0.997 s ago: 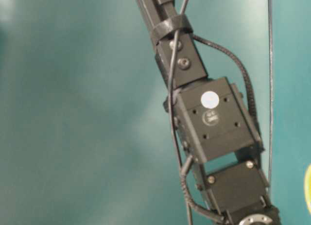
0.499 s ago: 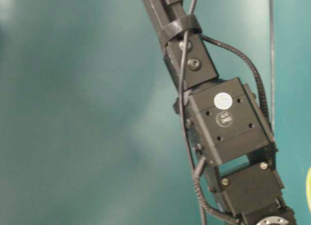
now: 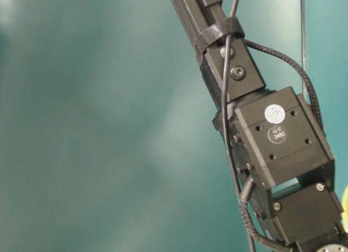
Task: Move the block toward the cup with right arm.
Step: 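Close the right gripper on the orange block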
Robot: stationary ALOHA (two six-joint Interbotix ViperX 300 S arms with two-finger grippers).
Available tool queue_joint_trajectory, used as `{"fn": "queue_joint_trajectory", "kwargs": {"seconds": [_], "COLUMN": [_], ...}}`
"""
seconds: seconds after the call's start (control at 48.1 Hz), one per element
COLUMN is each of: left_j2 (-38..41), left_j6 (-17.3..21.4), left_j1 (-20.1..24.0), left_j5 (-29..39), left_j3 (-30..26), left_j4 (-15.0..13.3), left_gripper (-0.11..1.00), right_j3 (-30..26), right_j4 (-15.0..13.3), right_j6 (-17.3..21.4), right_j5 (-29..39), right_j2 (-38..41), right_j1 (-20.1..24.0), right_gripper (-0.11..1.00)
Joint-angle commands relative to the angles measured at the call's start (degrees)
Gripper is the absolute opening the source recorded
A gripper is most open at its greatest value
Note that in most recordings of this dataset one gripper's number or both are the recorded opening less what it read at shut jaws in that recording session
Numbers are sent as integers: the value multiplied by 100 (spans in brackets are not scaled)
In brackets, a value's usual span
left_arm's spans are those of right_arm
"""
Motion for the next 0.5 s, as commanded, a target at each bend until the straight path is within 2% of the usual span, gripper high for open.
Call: {"fn": "queue_joint_trajectory", "kwargs": {"seconds": [0.0,0.145,0.27,0.478], "left_j2": [44,44,44,44], "left_j6": [0,0,9,0], "left_j1": [0,0,0,0], "left_j5": [-35,-26,0,167], "left_j3": [-141,-149,-149,-149], "left_j4": [18,18,9,18], "left_gripper": [0,0,0,0], "right_j3": [-158,-158,-158,-158], "right_j4": [18,9,9,-9], "right_j6": [0,0,0,-18], "right_j5": [-62,-70,-26,281], "right_j2": [-167,-158,-176,-439], "right_j1": [35,35,35,9], "right_gripper": [65,56,41,40]}}
